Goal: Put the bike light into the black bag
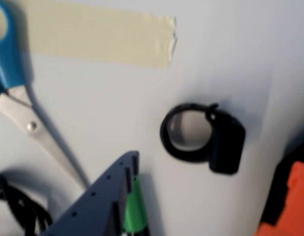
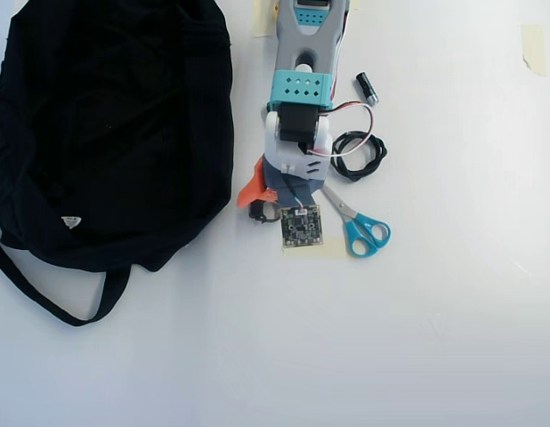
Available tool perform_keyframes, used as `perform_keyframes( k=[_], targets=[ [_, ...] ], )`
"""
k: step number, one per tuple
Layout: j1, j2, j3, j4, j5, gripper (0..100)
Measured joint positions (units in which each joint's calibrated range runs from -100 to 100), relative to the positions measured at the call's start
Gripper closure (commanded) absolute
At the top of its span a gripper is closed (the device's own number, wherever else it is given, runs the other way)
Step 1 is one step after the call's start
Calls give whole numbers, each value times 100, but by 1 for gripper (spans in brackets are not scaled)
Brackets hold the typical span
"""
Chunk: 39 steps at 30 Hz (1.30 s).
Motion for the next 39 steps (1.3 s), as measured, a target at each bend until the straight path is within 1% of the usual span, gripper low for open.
perform_keyframes(
  k=[10,25,39],
  targets=[
    [154,382,-8,-172,0,62],
    [309,399,-8,-172,0,62],
    [426,1154,-417,-172,10,62]
  ],
)
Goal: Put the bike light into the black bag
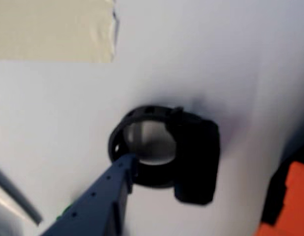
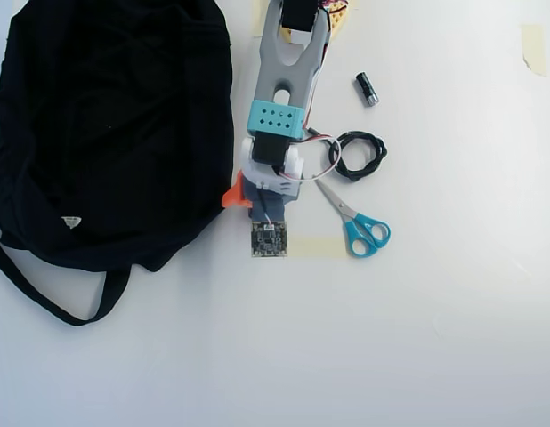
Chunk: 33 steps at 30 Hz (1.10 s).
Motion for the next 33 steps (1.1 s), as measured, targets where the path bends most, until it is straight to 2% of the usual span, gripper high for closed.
perform_keyframes(
  k=[9,19,33],
  targets=[
    [29,357,-299,0,0,64],
    [-22,390,-338,-223,-24,98],
    [-220,415,-810,-249,-34,98]
  ],
)
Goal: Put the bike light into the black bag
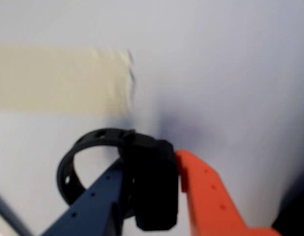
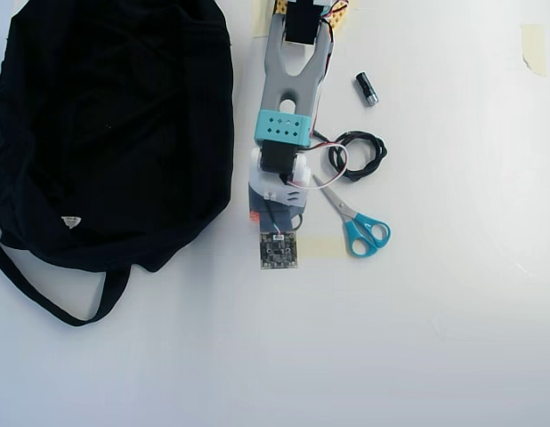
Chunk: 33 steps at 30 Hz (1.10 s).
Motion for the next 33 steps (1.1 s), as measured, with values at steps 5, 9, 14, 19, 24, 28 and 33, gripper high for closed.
perform_keyframes(
  k=[5,9,14,19,24,28,33],
  targets=[
    [-228,0,-723,275,-225,98],
    [-331,-149,-1281,850,-723,98],
    [-441,-506,-1761,1614,-1016,98],
    [-794,-1005,-1847,2550,-1387,98],
    [-882,-1710,-1785,2997,-1817,98],
    [-1087,-2474,-998,3040,-1827,98],
    [-1256,-4101,1069,3049,-1856,98]
  ],
)
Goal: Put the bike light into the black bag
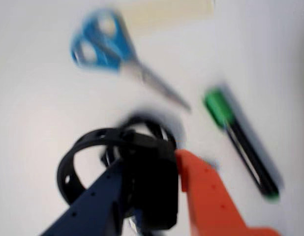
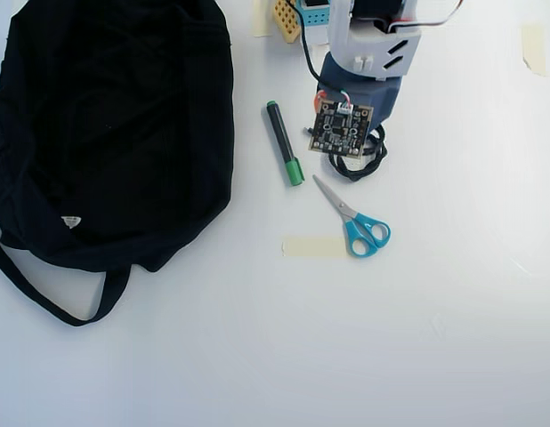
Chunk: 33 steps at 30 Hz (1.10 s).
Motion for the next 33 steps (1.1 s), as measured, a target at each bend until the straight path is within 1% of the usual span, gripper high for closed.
perform_keyframes(
  k=[5,9,12,15,20,24,27,29,31,33],
  targets=[
    [-206,-1802,1596,0,-332,98],
    [-360,-3321,3019,0,-850,98],
    [7,-4251,4009,0,-1294,98],
    [676,-4575,4285,0,-1470,98],
    [2182,-4658,4355,-94,-1480,98],
    [3343,-4658,4355,-550,-1187,98],
    [3791,-4658,4371,-1022,-899,98],
    [4291,-4608,4371,-1451,-650,98],
    [4820,-4417,4371,-1675,-547,98],
    [5092,-4134,4371,-1941,-474,98]
  ],
)
